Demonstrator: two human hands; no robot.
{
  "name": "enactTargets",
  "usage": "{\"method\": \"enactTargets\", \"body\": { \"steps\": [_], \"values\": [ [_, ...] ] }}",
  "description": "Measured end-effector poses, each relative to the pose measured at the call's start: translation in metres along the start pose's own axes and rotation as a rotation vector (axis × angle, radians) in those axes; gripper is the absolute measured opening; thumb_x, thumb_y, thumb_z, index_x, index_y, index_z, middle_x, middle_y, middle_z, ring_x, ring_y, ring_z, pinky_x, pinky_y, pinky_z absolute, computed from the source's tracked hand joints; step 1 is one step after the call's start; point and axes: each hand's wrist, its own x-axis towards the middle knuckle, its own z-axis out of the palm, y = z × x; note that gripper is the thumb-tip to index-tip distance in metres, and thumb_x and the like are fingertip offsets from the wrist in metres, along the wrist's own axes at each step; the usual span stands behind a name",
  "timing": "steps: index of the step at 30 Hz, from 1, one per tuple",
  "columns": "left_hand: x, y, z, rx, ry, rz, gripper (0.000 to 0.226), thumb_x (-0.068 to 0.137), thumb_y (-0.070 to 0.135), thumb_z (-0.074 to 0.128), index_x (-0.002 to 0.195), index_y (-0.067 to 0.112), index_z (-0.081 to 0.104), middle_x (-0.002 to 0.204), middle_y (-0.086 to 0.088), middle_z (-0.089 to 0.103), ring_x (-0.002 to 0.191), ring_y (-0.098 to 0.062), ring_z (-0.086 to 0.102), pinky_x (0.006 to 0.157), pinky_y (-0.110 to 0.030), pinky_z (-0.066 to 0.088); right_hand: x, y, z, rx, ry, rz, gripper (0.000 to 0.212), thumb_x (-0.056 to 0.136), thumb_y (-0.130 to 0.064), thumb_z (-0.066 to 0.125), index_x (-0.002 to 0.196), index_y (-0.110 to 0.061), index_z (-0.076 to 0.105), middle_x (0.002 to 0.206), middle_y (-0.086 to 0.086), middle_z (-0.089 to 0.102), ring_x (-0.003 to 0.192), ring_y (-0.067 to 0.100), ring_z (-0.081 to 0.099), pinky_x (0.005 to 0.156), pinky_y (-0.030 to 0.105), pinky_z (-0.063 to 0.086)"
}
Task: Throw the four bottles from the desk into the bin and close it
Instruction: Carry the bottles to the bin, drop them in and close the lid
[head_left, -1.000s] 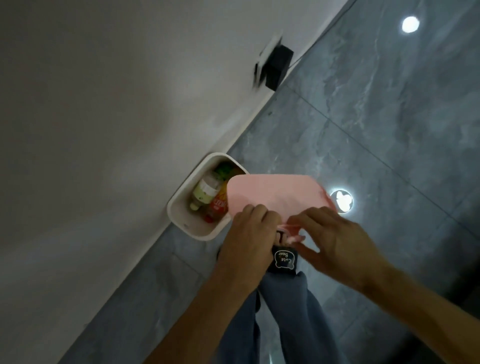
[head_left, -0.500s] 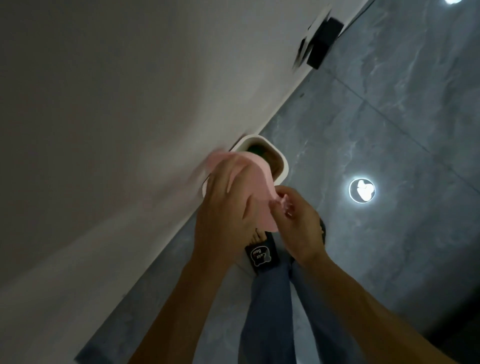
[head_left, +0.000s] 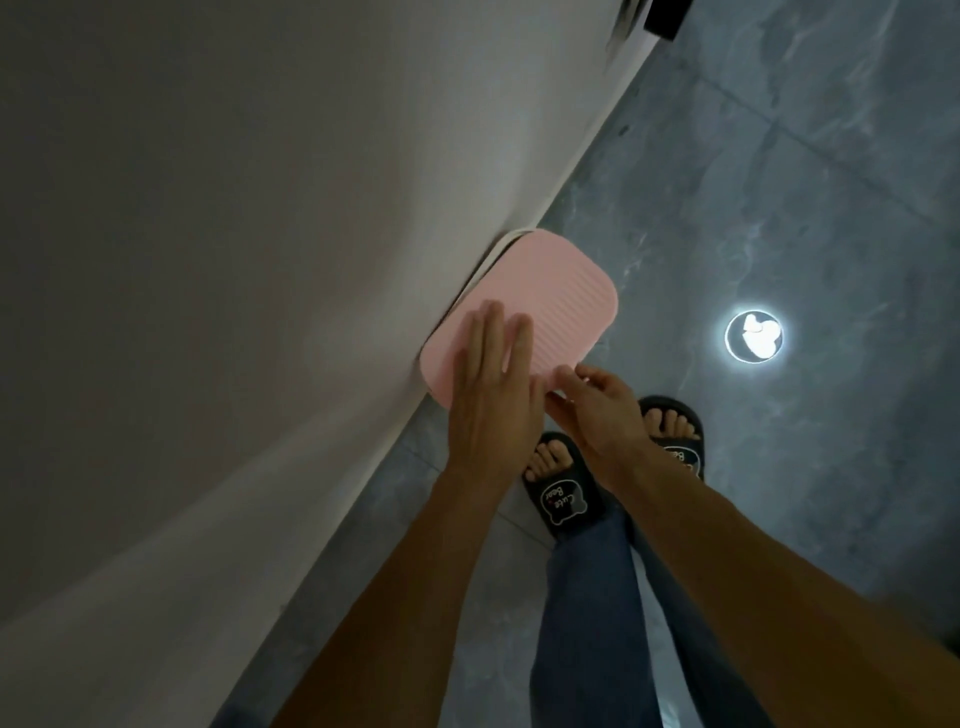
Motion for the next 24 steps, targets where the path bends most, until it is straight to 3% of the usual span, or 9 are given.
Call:
{"method": "enactTargets", "body": {
  "steps": [3, 6, 8, 9, 11, 13, 16, 21, 24],
  "values": [
    [0.003, -0.002, 0.011, 0.014, -0.013, -0.003, 0.068, 0.106, 0.030, 0.052, 0.165, 0.017, 0.019, 0.174, -0.012, 0.005, 0.161, -0.029, -0.002, 0.128, -0.047, 0.008, 0.008, 0.002, 0.004, -0.068, 0.040, 0.009, 0.024, 0.095, -0.005, 0.063, 0.116, 0.007, 0.065, 0.110, 0.022, 0.073, 0.102, 0.029, 0.074, 0.093, 0.037, 0.060],
    [0.004, 0.001, 0.021, -0.015, -0.035, -0.035, 0.070, 0.103, 0.023, 0.056, 0.164, 0.018, 0.021, 0.174, -0.011, 0.005, 0.161, -0.028, -0.002, 0.129, -0.053, 0.014, 0.011, -0.004, 0.008, -0.191, 0.165, -0.005, 0.011, 0.090, -0.009, 0.069, 0.091, -0.015, 0.078, 0.085, 0.009, 0.075, 0.090, 0.029, 0.076, 0.087, 0.040, 0.062],
    [0.002, 0.002, 0.028, -0.035, -0.040, -0.073, 0.072, 0.103, 0.021, 0.056, 0.164, 0.018, 0.020, 0.174, -0.010, 0.004, 0.161, -0.028, -0.003, 0.128, -0.057, 0.016, 0.014, -0.007, 0.009, -0.300, 0.206, -0.036, 0.033, 0.085, -0.012, 0.071, 0.057, -0.030, 0.076, 0.070, 0.003, 0.071, 0.092, 0.037, 0.074, 0.089, 0.052, 0.060],
    [0.001, 0.003, 0.031, -0.041, -0.035, -0.092, 0.070, 0.104, 0.022, 0.055, 0.164, 0.018, 0.019, 0.174, -0.010, 0.003, 0.161, -0.028, -0.003, 0.128, -0.057, 0.017, 0.013, -0.007, 0.010, -0.340, 0.226, -0.054, 0.036, 0.083, -0.014, 0.071, 0.054, -0.036, 0.074, 0.070, 0.006, 0.071, 0.093, 0.039, 0.074, 0.088, 0.056, 0.059],
    [-0.003, 0.005, 0.037, -0.028, -0.014, -0.119, 0.068, 0.105, 0.029, 0.052, 0.164, 0.019, 0.019, 0.174, -0.011, 0.005, 0.161, -0.029, -0.001, 0.127, -0.057, 0.020, 0.011, -0.006, 0.012, -0.380, 0.257, -0.082, 0.005, 0.081, -0.018, 0.072, 0.079, -0.022, 0.073, 0.081, 0.019, 0.071, 0.092, 0.042, 0.073, 0.088, 0.060, 0.057],
    [-0.005, 0.006, 0.042, -0.002, 0.011, -0.128, 0.068, 0.105, 0.035, 0.050, 0.164, 0.020, 0.020, 0.173, -0.013, 0.008, 0.161, -0.031, 0.004, 0.126, -0.057, 0.025, 0.012, -0.005, 0.008, -0.503, 0.286, -0.099, 0.021, 0.084, -0.027, 0.072, 0.092, -0.008, 0.069, 0.091, 0.022, 0.072, 0.084, 0.036, 0.071, 0.088, 0.054, 0.058],
    [-0.006, 0.004, 0.049, 0.026, 0.061, -0.130, 0.069, 0.103, 0.039, 0.053, 0.163, 0.020, 0.025, 0.172, -0.014, 0.014, 0.160, -0.032, 0.011, 0.124, -0.058, 0.027, 0.016, -0.004, 0.002, -0.637, 0.235, -0.123, 0.034, 0.090, -0.033, 0.067, 0.092, 0.001, 0.069, 0.088, 0.021, 0.070, 0.072, 0.026, 0.056, 0.075, 0.047, 0.054],
    [-0.003, -0.003, 0.056, 0.028, 0.111, -0.149, 0.066, 0.105, 0.036, 0.044, 0.165, 0.021, 0.018, 0.173, -0.012, 0.009, 0.161, -0.031, 0.007, 0.124, -0.061, 0.025, 0.023, -0.007, 0.003, -0.687, 0.158, -0.184, 0.026, 0.096, -0.029, 0.060, 0.091, -0.007, 0.072, 0.076, 0.008, 0.065, 0.059, 0.017, 0.053, 0.065, 0.034, 0.045],
    [-0.002, -0.006, 0.056, -0.003, 0.117, -0.155, 0.063, 0.107, 0.038, 0.039, 0.165, 0.022, 0.017, 0.174, -0.012, 0.008, 0.161, -0.030, 0.004, 0.125, -0.061, 0.022, 0.028, -0.006, 0.003, -0.688, 0.135, -0.175, 0.025, 0.097, -0.025, 0.059, 0.093, -0.005, 0.073, 0.075, 0.007, 0.065, 0.064, 0.018, 0.057, 0.069, 0.037, 0.050]
  ]
}}
